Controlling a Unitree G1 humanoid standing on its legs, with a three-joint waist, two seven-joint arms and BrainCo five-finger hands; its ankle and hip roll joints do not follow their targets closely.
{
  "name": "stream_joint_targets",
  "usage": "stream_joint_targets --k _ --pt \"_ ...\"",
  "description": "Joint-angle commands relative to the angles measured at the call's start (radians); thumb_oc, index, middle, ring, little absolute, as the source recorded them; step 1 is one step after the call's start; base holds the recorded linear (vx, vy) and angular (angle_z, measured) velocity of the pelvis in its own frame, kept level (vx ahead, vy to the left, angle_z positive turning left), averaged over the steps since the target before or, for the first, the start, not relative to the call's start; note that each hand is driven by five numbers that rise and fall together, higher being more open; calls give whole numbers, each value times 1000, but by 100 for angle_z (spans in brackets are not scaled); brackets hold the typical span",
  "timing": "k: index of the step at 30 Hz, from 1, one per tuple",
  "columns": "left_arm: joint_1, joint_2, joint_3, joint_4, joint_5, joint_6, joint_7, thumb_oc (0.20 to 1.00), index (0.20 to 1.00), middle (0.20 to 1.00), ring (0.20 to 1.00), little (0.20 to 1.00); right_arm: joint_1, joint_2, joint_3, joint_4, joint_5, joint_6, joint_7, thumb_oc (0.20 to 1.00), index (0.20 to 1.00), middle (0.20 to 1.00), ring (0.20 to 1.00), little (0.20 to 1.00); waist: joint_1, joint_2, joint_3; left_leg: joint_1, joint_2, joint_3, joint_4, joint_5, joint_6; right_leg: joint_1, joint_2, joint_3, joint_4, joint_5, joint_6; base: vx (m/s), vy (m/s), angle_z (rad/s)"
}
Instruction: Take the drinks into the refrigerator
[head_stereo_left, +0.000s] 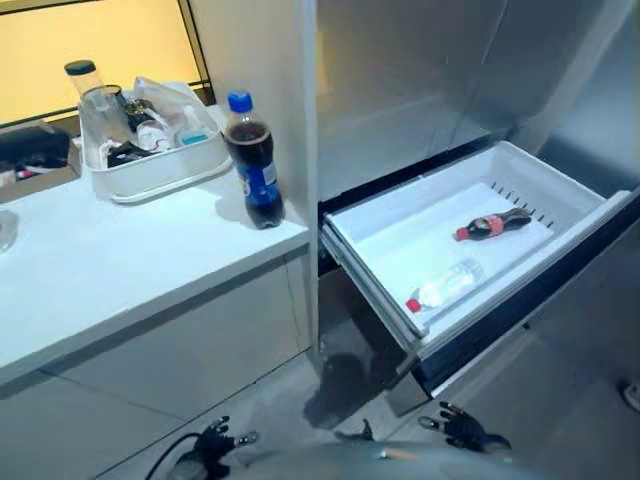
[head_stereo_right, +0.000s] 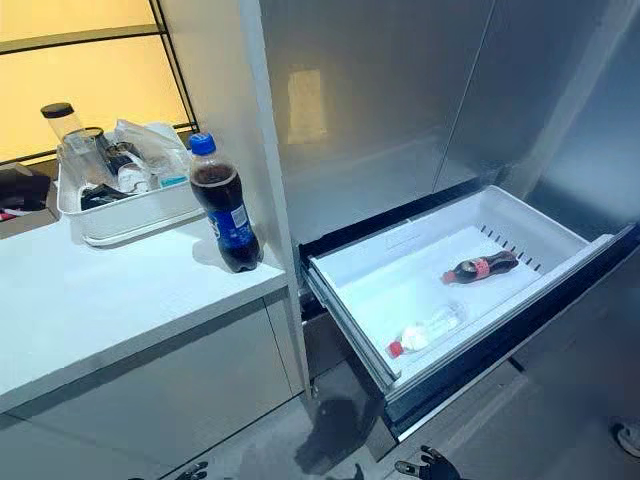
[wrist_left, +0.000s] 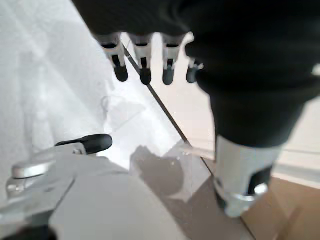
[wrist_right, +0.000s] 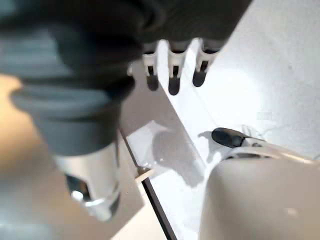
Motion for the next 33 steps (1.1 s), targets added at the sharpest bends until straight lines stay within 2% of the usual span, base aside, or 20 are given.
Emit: stream_joint_targets --k 1,24,33 --pt "-58 -17 -25 41 3 -26 3 1000 1000 1000 1000 1000 -76 -11 41 48 -4 -9 -7 1000 1000 1000 1000 1000 22 -19 -6 -53 -13 -18 1 -19 -2 -23 -75 24 44 34 109 170 97 63" --pt "-62 -11 -61 -10 14 -46 11 1000 1000 1000 1000 1000 -75 -22 8 45 47 -18 -19 1000 1000 1000 1000 1000 19 -19 -11 -43 -10 -13 1 -26 -2 -17 -70 33 43 28 109 2 0 -1" --pt "-87 40 -145 -207 13 -97 -9 1000 1000 1000 1000 1000 -89 -62 -91 2 175 -62 -58 1000 1000 1000 1000 1000 6 -15 -12 -34 -6 -4 1 -33 -5 -16 -67 42 44 27 112 0 -3 -1"
